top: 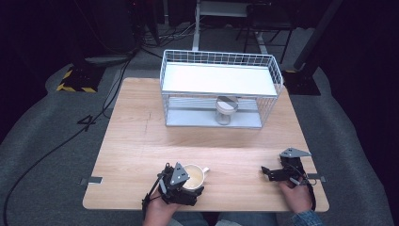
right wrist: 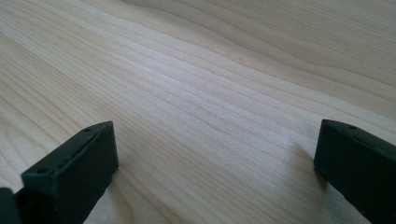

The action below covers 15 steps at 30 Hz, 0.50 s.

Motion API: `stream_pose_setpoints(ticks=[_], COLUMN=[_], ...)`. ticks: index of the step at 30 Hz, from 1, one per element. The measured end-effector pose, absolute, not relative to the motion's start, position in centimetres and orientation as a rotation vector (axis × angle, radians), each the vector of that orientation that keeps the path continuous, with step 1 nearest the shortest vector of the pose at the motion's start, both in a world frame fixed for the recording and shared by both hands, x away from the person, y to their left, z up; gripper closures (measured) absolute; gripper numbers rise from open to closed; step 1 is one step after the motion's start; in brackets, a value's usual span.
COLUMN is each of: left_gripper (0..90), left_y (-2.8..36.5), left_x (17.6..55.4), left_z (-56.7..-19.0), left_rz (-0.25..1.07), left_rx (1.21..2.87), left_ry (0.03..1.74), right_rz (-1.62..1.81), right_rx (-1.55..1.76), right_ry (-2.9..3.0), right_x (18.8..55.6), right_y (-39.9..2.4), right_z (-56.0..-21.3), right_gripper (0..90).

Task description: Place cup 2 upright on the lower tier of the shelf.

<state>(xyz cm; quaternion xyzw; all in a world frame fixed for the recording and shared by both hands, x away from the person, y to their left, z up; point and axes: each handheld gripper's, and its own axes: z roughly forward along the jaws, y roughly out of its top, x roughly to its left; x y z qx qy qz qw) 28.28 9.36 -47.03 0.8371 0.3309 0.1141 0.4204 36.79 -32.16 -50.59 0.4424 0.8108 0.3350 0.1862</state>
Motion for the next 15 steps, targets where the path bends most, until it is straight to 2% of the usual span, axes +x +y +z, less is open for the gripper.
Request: stream_pose_setpoints(ticks=[15], left_gripper=[9.3], left_y=[10.5], left_x=[29.1], left_z=[-44.6], left_rz=[0.283], left_rx=[2.059], left_ry=[0.836], right_rz=[0.943], right_rx=[1.251], right_ry=[2.278], right_x=[36.8], right_y=[-32.1], right_z=[-50.6], right_gripper=[0.0])
